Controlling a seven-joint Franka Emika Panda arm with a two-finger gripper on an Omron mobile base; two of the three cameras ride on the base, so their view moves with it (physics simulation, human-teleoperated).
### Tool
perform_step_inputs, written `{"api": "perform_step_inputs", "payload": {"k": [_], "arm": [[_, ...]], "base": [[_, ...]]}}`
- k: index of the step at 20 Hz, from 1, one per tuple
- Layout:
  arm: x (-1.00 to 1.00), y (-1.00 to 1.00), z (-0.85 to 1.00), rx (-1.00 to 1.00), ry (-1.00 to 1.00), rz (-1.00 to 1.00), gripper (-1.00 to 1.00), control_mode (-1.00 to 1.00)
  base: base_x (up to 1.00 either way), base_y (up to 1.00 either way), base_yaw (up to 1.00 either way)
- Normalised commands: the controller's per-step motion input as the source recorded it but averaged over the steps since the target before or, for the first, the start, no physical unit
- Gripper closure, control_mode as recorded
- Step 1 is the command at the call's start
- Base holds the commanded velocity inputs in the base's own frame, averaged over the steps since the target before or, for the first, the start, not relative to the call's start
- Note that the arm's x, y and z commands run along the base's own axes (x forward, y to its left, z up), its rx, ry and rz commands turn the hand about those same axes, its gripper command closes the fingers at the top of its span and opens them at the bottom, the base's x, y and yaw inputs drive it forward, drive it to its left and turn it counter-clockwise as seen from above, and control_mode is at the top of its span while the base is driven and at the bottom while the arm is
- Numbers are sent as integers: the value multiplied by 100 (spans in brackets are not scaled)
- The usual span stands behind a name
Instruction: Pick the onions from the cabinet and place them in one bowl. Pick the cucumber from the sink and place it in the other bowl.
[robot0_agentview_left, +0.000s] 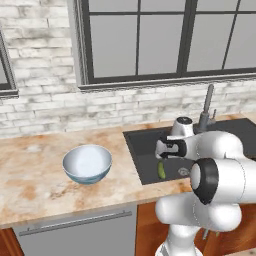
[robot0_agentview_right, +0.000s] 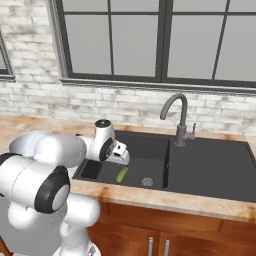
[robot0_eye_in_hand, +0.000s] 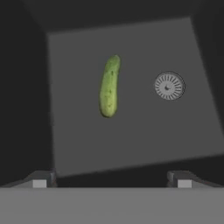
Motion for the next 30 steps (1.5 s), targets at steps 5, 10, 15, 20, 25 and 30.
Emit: {"api": "perform_step_inputs", "payload": {"k": [5, 10, 15, 20, 25, 30], "arm": [[51, -2, -60, 0, 3, 2, -100, -100], [45, -2, -60, 0, 1, 0, -100, -100], [49, -4, -58, 0, 0, 0, -100, -100], [62, -8, -46, 0, 0, 1, -100, -100], [52, -11, -45, 1, 0, 1, -100, -100], [25, -4, -54, 2, 3, 3, -100, -100]], "base": [[0, 0, 0], [0, 0, 0], [0, 0, 0], [0, 0, 0], [0, 0, 0], [0, 0, 0]]}}
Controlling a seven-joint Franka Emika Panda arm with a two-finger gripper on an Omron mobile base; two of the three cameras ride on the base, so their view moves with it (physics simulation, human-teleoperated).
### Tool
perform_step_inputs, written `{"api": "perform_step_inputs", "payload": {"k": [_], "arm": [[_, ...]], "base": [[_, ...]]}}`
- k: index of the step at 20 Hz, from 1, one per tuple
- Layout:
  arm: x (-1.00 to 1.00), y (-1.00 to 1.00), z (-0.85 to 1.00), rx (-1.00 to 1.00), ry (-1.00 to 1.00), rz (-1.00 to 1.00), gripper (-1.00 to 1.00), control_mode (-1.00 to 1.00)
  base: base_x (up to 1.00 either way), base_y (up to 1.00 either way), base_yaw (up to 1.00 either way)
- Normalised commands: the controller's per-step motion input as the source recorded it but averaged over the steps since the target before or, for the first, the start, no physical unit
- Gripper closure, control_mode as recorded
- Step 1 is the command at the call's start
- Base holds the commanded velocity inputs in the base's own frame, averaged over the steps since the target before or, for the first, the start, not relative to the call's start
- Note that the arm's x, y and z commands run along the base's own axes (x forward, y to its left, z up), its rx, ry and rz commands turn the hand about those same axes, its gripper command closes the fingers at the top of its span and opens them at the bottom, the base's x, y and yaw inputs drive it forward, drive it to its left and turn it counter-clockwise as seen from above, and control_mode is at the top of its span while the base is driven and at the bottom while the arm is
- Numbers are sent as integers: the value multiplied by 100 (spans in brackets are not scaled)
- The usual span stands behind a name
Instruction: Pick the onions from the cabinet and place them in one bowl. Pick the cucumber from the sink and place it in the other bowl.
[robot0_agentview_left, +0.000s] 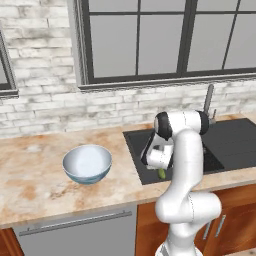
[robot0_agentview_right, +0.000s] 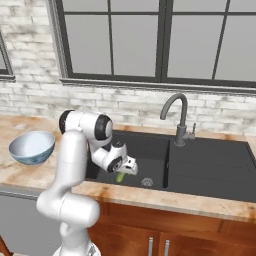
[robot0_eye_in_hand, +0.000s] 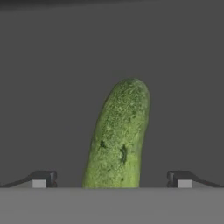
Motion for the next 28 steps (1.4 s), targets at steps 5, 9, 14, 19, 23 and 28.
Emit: {"api": "perform_step_inputs", "payload": {"k": [5, 9, 14, 19, 23, 28], "arm": [[14, 0, -47, 4, 4, 4, -100, -100], [10, 1, -21, 4, -1, 3, 100, -100], [1, 12, 4, -2, 1, 0, 100, -100], [0, 3, 75, -6, -1, -2, 100, -100], [0, 0, 97, -1, -7, -4, 100, -100], [-3, 3, 100, 0, -4, -1, 100, -100]], "base": [[0, 0, 0], [0, 0, 0], [0, 0, 0], [0, 0, 0], [0, 0, 0], [0, 0, 0]]}}
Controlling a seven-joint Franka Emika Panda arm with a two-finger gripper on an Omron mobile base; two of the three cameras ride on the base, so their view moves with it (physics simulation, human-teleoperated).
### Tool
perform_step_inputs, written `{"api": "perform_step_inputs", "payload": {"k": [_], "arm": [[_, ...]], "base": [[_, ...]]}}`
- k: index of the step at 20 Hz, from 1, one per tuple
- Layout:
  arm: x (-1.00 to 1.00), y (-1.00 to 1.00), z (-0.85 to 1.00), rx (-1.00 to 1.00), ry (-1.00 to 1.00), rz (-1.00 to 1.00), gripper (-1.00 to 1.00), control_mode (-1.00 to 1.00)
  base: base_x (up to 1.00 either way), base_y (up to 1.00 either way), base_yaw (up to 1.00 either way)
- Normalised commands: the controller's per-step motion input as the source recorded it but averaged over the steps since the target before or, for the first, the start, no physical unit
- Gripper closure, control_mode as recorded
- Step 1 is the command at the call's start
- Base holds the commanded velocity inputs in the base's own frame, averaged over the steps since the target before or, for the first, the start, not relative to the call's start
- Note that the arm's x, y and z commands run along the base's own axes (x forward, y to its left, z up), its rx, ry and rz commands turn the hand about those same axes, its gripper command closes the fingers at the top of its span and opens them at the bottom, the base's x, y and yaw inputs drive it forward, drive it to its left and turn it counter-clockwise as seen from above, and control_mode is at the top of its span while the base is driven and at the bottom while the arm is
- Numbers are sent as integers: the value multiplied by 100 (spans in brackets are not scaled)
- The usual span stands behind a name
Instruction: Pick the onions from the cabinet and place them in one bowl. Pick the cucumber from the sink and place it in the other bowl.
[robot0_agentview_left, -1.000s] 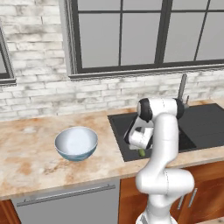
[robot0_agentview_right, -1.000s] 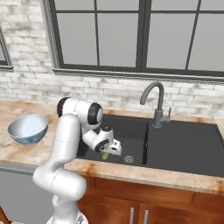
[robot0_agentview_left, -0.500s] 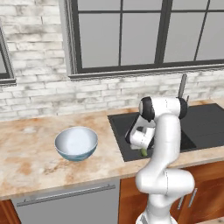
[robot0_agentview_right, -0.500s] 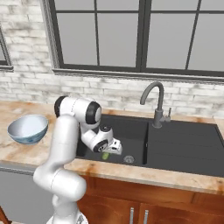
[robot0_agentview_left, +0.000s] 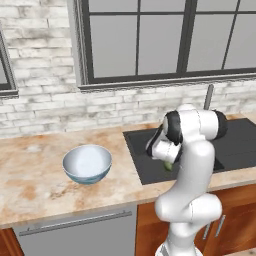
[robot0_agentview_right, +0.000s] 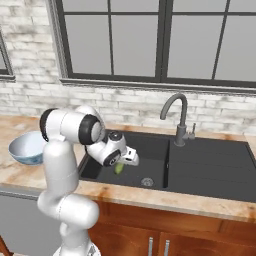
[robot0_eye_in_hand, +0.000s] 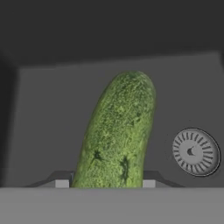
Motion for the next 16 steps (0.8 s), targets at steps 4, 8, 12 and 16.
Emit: {"api": "perform_step_inputs", "payload": {"k": [4, 8, 12, 16], "arm": [[-18, 13, 100, -2, -3, 0, 100, -100], [-18, 15, 100, -2, -2, 0, 100, -100], [-17, 13, 100, -2, -4, 0, 100, -100], [-16, 8, 100, -1, -3, 0, 100, -100]], "base": [[0, 0, 0], [0, 0, 0], [0, 0, 0], [0, 0, 0]]}}
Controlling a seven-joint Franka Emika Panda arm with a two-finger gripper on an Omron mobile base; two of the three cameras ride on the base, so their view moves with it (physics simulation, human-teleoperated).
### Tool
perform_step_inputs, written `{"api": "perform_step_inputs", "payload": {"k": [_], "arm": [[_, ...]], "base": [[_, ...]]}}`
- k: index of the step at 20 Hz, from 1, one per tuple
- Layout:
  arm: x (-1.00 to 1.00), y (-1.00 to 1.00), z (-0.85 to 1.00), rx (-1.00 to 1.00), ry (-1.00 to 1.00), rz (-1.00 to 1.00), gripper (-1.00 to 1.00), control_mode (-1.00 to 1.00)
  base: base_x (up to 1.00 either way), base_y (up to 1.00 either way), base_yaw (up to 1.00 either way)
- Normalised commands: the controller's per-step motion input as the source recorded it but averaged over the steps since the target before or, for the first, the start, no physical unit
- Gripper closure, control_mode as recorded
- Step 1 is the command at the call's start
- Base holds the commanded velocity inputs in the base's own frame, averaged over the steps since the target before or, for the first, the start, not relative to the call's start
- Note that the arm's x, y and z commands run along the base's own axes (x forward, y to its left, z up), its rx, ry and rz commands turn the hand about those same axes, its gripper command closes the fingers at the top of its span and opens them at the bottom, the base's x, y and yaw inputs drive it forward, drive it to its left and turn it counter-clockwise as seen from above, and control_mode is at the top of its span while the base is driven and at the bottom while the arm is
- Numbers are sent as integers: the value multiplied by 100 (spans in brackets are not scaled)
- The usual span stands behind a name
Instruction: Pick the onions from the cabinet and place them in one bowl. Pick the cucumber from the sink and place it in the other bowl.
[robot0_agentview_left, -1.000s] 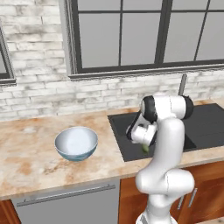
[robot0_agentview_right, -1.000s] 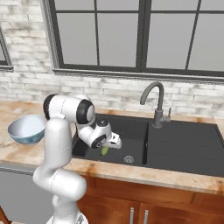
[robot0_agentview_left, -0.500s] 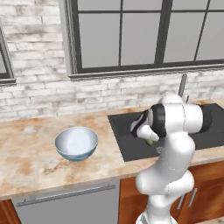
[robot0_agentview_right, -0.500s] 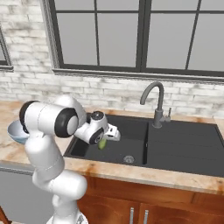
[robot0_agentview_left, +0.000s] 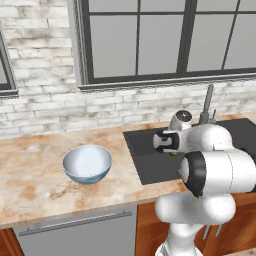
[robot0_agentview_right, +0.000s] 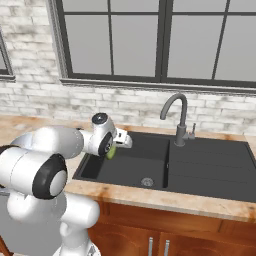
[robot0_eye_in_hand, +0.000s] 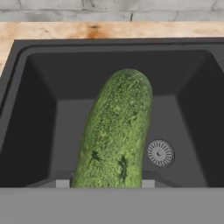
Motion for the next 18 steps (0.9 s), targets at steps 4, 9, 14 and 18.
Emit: {"api": "perform_step_inputs", "payload": {"k": [4, 9, 14, 18], "arm": [[-26, 8, 100, 0, -1, 0, 100, -100], [-35, 18, 98, 0, 0, 1, 100, -100], [-43, 37, 56, 6, 0, 6, 100, -100], [-39, 62, 46, 1, 0, 12, 100, -100]], "base": [[0, 0, 0], [0, 0, 0], [0, 0, 0], [0, 0, 0]]}}
